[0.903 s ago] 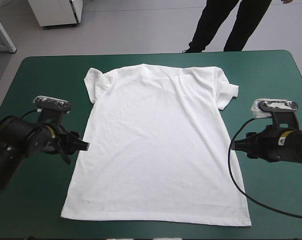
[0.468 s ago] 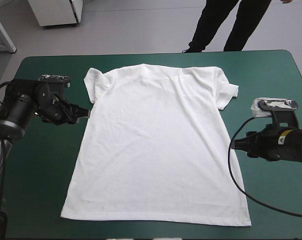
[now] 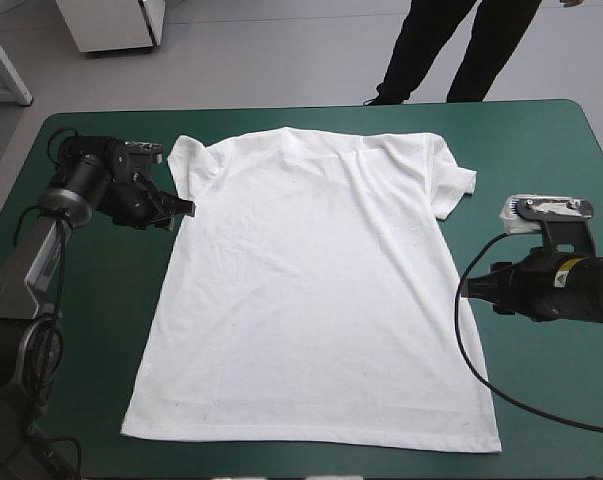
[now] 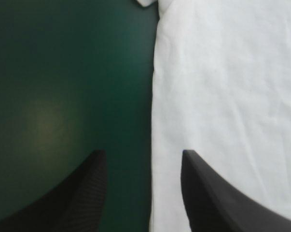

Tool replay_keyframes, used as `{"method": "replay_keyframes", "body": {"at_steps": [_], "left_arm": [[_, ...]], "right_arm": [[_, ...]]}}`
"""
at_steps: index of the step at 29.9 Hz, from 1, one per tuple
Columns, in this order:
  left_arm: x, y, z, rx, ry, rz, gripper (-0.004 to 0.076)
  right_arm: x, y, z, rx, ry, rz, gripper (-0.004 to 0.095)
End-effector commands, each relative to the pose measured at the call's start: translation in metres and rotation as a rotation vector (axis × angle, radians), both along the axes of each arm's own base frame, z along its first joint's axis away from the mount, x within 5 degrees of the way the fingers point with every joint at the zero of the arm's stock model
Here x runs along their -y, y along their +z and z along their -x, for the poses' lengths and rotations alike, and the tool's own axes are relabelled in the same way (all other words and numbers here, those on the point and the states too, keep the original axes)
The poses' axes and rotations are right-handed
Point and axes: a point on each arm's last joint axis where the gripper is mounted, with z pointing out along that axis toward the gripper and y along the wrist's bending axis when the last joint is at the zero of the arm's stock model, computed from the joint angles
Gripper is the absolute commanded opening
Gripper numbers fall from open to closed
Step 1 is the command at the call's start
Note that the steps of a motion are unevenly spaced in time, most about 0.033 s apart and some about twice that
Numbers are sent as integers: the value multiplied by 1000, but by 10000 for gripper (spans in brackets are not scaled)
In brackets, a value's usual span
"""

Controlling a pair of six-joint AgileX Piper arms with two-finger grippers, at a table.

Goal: Fold the cloth

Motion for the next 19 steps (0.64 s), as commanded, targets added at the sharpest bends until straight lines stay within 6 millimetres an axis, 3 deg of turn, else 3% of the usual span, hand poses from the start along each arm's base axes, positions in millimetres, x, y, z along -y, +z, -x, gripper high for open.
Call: {"method": "replay_keyframes", "body": {"at_steps": [1, 19], "left_arm": [[2, 26, -9, 117, -2, 26, 356], [12, -50, -47, -52, -18, 70, 356]], "right_arm": [[2, 9, 1, 38, -6, 11, 443], [5, 9, 1, 44, -23, 36, 441]]}}
